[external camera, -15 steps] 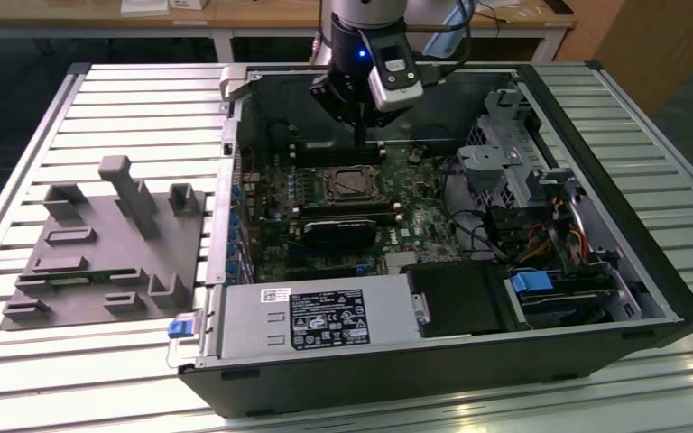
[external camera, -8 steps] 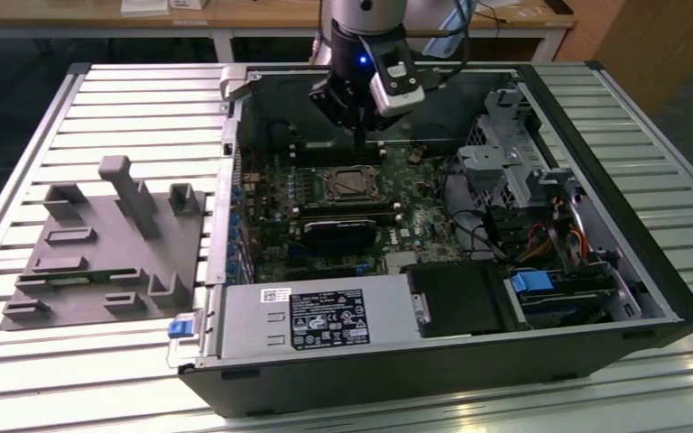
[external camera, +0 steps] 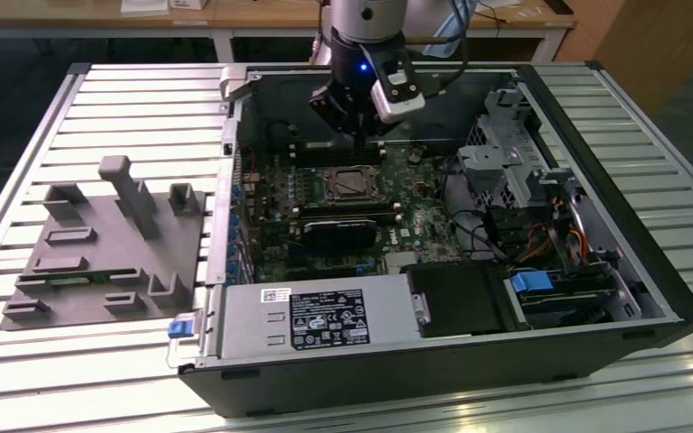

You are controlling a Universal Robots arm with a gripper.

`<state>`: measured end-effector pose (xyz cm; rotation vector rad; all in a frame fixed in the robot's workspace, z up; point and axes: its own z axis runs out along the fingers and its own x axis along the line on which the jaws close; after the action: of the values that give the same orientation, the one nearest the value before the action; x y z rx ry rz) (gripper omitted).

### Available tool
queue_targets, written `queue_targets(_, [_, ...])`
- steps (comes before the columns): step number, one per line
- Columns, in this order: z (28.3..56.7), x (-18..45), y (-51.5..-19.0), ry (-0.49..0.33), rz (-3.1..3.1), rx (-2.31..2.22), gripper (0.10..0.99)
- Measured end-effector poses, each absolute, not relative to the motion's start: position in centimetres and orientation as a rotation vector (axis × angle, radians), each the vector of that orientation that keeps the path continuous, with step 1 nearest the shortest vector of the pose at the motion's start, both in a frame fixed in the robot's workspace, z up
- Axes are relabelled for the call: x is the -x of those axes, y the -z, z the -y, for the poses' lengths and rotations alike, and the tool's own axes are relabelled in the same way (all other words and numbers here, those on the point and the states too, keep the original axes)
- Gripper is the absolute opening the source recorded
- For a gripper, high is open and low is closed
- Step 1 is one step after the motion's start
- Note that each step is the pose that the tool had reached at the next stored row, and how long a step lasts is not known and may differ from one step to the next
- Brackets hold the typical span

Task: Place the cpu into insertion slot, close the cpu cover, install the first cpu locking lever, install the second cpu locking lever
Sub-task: 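Install the first cpu locking lever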

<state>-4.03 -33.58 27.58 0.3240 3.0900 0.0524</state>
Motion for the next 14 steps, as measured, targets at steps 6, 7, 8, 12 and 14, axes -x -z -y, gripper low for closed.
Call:
queue_targets(6, [33.9,4.0,-27.0,-0.053,-3.094,-0.283,0.102])
queue_targets(7, [33.9,4.0,-26.9,-0.053,-3.095,-0.276,0.102])
queue_targets(8, [34.0,4.0,-26.8,-0.053,-3.096,-0.267,0.102])
queue_targets(12, [34.0,4.0,-26.2,-0.054,-3.098,-0.245,0.102])
queue_targets(14, [34.0,4.0,-26.0,-0.054,-3.098,-0.244,0.102])
